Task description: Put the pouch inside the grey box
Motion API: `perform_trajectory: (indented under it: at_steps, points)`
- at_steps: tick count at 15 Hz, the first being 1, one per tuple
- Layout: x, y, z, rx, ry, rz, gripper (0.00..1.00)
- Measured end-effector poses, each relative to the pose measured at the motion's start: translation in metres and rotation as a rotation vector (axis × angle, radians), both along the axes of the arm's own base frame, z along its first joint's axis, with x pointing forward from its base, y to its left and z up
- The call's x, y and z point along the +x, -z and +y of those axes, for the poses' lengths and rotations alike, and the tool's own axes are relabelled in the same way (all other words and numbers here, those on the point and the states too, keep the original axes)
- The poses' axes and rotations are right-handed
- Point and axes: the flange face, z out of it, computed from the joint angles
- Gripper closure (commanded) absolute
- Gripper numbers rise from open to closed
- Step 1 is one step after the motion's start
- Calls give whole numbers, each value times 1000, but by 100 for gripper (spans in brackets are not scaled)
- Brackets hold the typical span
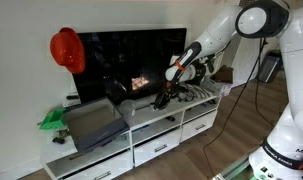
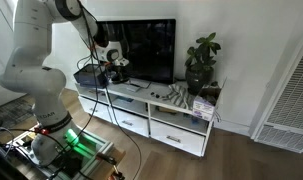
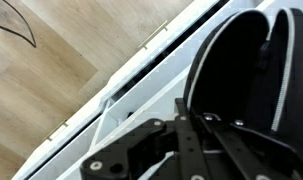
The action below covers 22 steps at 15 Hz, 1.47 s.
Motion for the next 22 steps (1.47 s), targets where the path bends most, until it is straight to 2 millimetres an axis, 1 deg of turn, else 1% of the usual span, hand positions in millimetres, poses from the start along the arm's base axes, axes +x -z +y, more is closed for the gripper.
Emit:
perform_trajectory:
  at_steps: [2, 4, 7, 9, 11, 13, 14, 16, 17, 18, 19, 22]
  points:
    - [-5, -15, 47, 16, -77, -23, 99]
    - [-8, -37, 93, 31, -148, -62, 99]
    - [-6, -69, 157, 57, -230, -131, 99]
    - [0, -88, 194, 86, -250, -175, 99]
    - [11, -98, 222, 117, -252, -195, 99]
    - [24, -99, 246, 139, -230, -197, 99]
    - [29, -95, 257, 143, -216, -183, 99]
    - [35, -80, 279, 140, -206, -133, 99]
    - [37, -72, 290, 133, -216, -112, 95]
    - [38, -66, 295, 133, -221, -107, 95]
    - [37, -62, 296, 133, -222, -104, 95]
    - [41, -64, 290, 133, -213, -107, 95]
